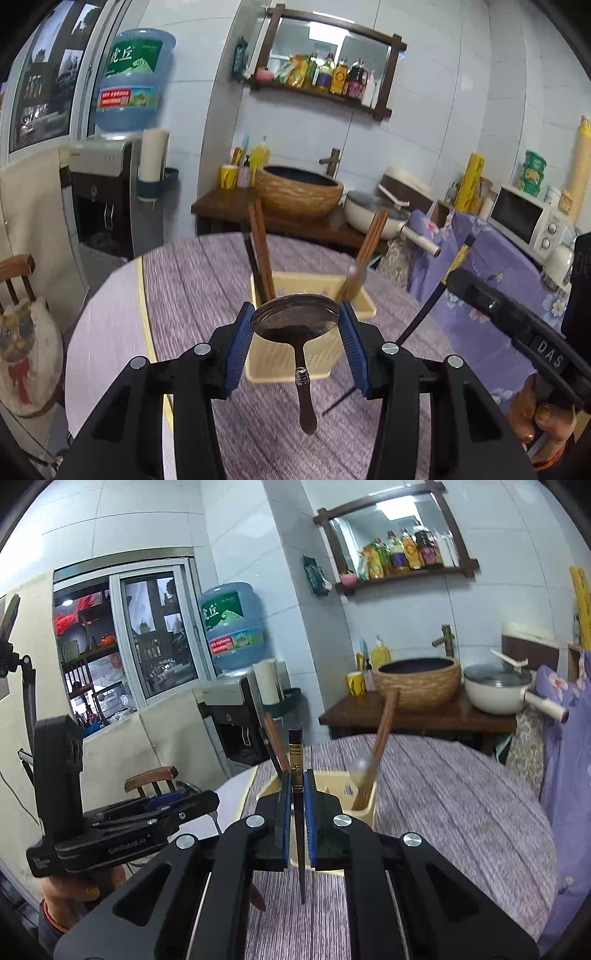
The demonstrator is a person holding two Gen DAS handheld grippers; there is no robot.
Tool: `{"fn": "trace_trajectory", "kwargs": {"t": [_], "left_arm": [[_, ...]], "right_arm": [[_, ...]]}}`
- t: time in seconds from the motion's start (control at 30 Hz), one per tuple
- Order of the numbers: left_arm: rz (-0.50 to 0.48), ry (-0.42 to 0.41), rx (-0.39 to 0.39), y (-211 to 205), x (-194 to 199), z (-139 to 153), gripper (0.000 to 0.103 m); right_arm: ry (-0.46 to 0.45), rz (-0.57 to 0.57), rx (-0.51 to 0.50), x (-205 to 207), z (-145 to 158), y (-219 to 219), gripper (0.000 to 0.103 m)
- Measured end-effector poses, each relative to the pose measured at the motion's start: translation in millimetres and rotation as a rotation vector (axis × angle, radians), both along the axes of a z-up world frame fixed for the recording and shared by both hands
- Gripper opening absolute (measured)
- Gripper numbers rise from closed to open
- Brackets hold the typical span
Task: Organize utensils
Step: 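Lift the metal spoon and black chopstick and carry both over the holder, then lower the spoon and chopstick into the holder and open both tools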
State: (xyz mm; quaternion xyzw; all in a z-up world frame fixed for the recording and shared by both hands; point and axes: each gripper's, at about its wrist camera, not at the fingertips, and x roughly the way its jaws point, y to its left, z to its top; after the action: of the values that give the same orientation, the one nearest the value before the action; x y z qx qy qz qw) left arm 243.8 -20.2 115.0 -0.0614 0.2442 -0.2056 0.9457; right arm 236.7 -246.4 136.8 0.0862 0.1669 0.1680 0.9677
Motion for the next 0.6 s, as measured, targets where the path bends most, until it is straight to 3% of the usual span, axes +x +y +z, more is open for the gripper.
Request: {"fn": "trace_trajectory", "kwargs": {"t": [0.2,0.3,0.43,0.6], "left_arm": [[0.033,-0.097,-0.032,-1,21,60,0.046],[0.058,-0.113,-0.036,-7,39,73,0.046],[0.099,-0.102,-0.020,-18,67,66,0.046],[0.129,-0.080,0.013,-27,83,36,0.046]], "right_arm": [[-0.059,-0.021,-0.012,24,56,-2,0.008],[-0.075,-0.039,-0.007,37,74,-4,0.008],[-0.102,-0.083,-0.021,57,83,-4,0.008],[-0.089,-0.120,-0.036,76,59,-3,0.008]]}}
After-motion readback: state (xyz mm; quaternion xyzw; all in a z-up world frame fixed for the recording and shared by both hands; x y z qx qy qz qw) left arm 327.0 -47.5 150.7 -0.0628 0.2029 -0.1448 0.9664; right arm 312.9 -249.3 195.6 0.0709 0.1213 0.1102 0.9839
